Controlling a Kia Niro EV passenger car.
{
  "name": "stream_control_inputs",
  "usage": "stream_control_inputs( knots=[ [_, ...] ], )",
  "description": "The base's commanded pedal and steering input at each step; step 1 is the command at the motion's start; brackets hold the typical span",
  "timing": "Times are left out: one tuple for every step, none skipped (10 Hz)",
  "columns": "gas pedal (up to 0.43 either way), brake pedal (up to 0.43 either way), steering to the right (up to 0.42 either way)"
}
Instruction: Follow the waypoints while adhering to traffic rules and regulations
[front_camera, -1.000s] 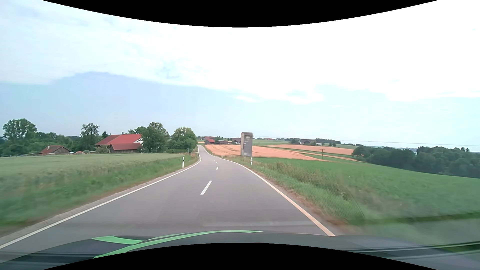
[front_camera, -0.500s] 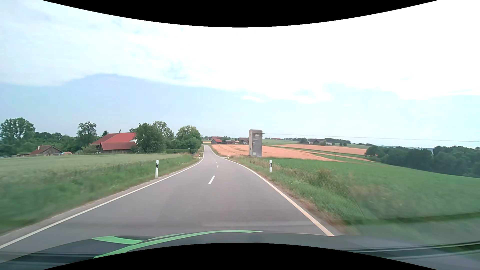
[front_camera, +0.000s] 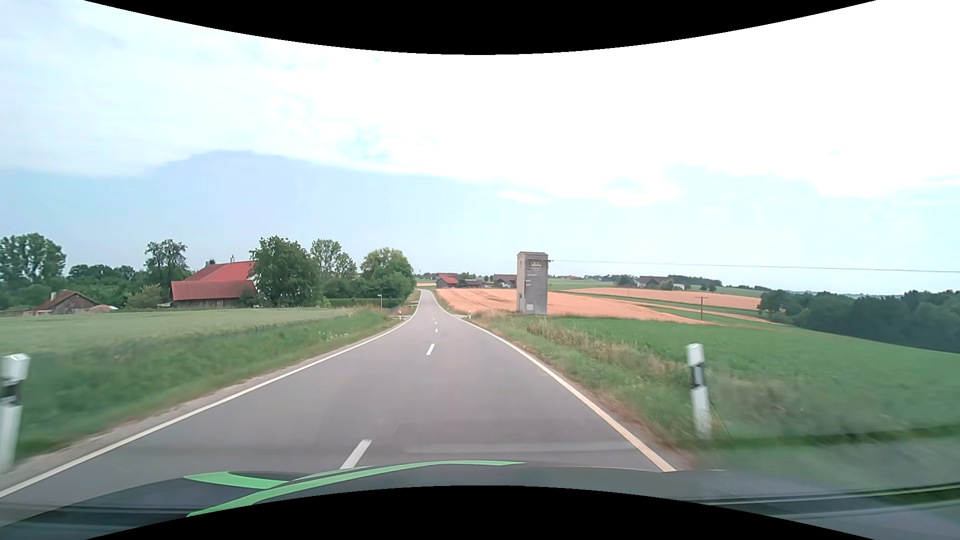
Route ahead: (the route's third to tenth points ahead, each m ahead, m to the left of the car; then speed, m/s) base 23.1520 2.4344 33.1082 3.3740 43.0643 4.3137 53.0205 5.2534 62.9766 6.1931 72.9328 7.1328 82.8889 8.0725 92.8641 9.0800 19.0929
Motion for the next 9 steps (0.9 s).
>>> stream_control_inputs(
  knots=[
    [0.028, 0.000, -0.018],
    [0.028, 0.000, -0.018],
    [0.028, 0.000, -0.017],
    [0.028, 0.000, -0.017],
    [0.028, 0.000, -0.017],
    [0.028, 0.000, -0.017],
    [0.028, 0.000, -0.018],
    [0.028, 0.000, -0.018],
    [0.028, 0.000, -0.018]
  ],
)
